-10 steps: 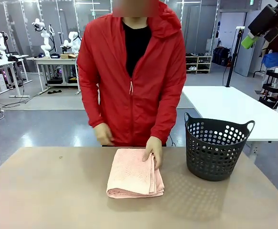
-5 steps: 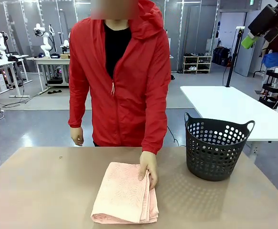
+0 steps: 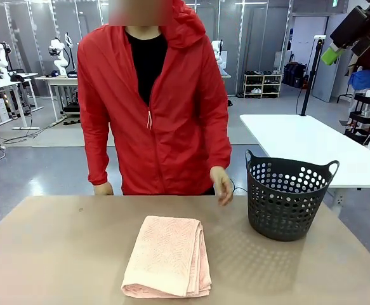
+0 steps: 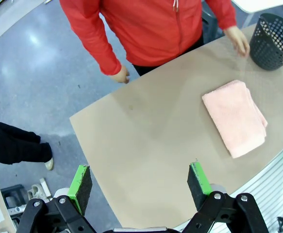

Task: Fold the towel.
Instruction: Pick up the 100 cm Hotel Towel and place it on the left side of the table.

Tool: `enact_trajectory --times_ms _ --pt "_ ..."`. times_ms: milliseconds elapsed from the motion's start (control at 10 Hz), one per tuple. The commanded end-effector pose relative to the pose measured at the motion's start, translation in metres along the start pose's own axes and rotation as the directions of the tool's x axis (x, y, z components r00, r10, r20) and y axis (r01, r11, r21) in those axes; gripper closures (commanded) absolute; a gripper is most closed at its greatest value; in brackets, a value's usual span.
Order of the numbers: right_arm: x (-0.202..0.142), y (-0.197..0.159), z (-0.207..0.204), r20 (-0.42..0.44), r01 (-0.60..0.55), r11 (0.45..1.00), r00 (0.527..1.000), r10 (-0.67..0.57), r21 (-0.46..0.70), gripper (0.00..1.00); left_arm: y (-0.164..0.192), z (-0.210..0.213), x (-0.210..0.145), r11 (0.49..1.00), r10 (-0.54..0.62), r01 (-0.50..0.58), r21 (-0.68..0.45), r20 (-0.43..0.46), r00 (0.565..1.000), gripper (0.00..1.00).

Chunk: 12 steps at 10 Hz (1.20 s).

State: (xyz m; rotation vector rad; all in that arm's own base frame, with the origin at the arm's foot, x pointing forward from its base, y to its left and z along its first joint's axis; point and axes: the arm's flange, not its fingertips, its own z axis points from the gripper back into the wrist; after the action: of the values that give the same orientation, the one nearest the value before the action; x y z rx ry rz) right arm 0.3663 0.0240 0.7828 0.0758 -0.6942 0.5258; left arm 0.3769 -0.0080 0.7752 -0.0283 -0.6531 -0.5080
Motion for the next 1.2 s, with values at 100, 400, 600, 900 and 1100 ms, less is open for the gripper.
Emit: enact_trajectory --times_ms 100,400,600,900,1100 --pt "0.001 -0.002 0.000 0.001 0.003 1.000 1.000 -0.003 -0.003 0.00 0.001 0.002 0.003 1.000 0.009 -0.009 0.001 0.000 1.000 0.00" --pt "0.001 -0.002 0.000 0.001 0.003 1.000 1.000 -0.003 -0.003 0.00 0.001 0.002 0.003 1.000 0.009 -0.009 0.001 0.000 1.000 0.00" --pt "0.001 -0.002 0.000 0.001 0.003 1.000 1.000 -0.003 -0.003 0.00 0.001 0.002 0.003 1.000 0.009 -0.009 0.001 0.000 1.000 0.00" --pt "0.001 -0.002 0.000 0.001 0.003 1.000 1.000 -0.003 -0.003 0.00 0.001 0.002 0.003 1.000 0.009 -0.009 0.001 0.000 1.000 0.00" --pt "0.001 -0.002 0.000 0.001 0.003 1.000 1.000 -0.003 -0.003 0.00 0.003 -0.008 0.001 0.999 0.028 -0.028 -0.017 -0.011 1.000 0.00"
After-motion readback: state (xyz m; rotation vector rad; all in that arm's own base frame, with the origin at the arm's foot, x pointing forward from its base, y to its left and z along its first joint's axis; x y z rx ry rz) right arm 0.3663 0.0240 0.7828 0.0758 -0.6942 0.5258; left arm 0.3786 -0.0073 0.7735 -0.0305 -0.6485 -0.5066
